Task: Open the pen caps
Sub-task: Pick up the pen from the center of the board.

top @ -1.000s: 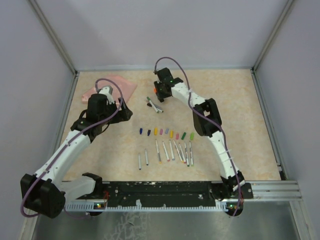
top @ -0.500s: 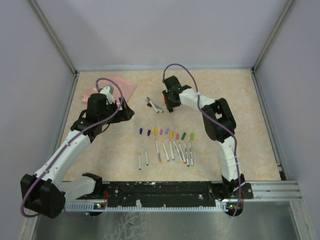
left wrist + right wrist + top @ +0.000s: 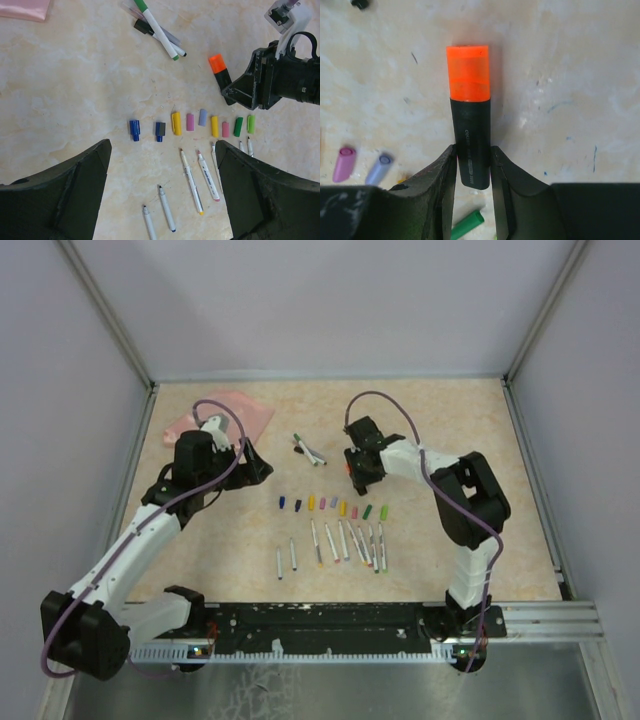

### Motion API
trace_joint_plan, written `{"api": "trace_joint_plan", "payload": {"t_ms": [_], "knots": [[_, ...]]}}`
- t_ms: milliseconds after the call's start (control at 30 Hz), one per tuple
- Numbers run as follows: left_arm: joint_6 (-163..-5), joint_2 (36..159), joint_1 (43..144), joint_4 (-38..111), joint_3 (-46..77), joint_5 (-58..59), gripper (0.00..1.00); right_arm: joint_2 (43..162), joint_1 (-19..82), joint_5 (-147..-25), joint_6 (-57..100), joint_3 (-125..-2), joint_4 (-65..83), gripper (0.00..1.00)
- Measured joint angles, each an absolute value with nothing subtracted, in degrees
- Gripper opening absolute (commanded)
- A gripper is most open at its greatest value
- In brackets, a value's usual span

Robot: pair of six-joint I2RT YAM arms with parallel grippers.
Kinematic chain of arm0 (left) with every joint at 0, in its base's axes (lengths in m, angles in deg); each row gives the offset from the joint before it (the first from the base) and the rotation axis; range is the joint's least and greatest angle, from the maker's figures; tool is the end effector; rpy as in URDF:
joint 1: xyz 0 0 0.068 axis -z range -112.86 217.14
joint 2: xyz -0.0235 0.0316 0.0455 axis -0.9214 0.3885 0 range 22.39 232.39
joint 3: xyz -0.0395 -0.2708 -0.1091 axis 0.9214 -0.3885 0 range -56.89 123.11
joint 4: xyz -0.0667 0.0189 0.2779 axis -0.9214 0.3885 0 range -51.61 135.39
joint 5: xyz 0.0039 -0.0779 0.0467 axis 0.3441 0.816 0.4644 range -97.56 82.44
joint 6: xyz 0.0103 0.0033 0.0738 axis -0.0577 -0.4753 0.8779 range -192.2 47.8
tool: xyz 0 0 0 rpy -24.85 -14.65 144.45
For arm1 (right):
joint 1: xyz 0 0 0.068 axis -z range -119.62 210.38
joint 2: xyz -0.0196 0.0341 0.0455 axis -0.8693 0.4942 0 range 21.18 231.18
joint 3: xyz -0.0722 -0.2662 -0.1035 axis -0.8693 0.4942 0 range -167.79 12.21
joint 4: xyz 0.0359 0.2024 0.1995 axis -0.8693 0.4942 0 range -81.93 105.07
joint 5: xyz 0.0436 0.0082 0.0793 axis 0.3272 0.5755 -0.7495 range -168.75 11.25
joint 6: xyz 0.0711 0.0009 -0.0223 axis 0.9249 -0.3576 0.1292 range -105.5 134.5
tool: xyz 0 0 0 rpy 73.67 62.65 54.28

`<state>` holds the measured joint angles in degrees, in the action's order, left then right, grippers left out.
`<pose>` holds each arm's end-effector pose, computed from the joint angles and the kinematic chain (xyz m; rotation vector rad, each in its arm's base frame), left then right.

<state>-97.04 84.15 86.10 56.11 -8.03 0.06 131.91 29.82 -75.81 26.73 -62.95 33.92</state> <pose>0.2618 -0.0986 0.2945 -0.0288 2.1570 -0.5916 0.3825 0.2222 0.1524 -0.4056 2.6220 0.1832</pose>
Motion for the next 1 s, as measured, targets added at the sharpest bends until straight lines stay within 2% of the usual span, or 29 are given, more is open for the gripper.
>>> {"api": "trace_joint_plan", "payload": {"t_ms": [267, 500, 700, 867, 1000], "knots": [[-98.31, 83.62, 86.10, 55.17, -9.60, 1.92, 0.89, 127.52, 29.82, -75.81, 26.77, -56.79, 34.16, 0.40], [-98.97, 82.69, 86.10, 55.15, -10.23, 2.57, 0.90, 127.78, 29.82, -75.77, 26.64, -57.18, 34.44, 0.40], [-98.97, 82.23, 86.10, 55.15, -10.26, 2.55, 0.90, 129.97, 29.79, -75.61, 26.47, -59.91, 34.29, 0.27], [-98.94, 82.23, 86.10, 55.15, -10.23, 2.84, 0.90, 130.25, 29.79, -75.57, 26.51, -60.24, 34.05, 0.12], [-98.94, 82.27, 86.10, 54.49, -10.23, 5.07, 0.90, 130.23, 29.79, -75.61, 26.53, -60.22, 33.20, 0.07]]}}
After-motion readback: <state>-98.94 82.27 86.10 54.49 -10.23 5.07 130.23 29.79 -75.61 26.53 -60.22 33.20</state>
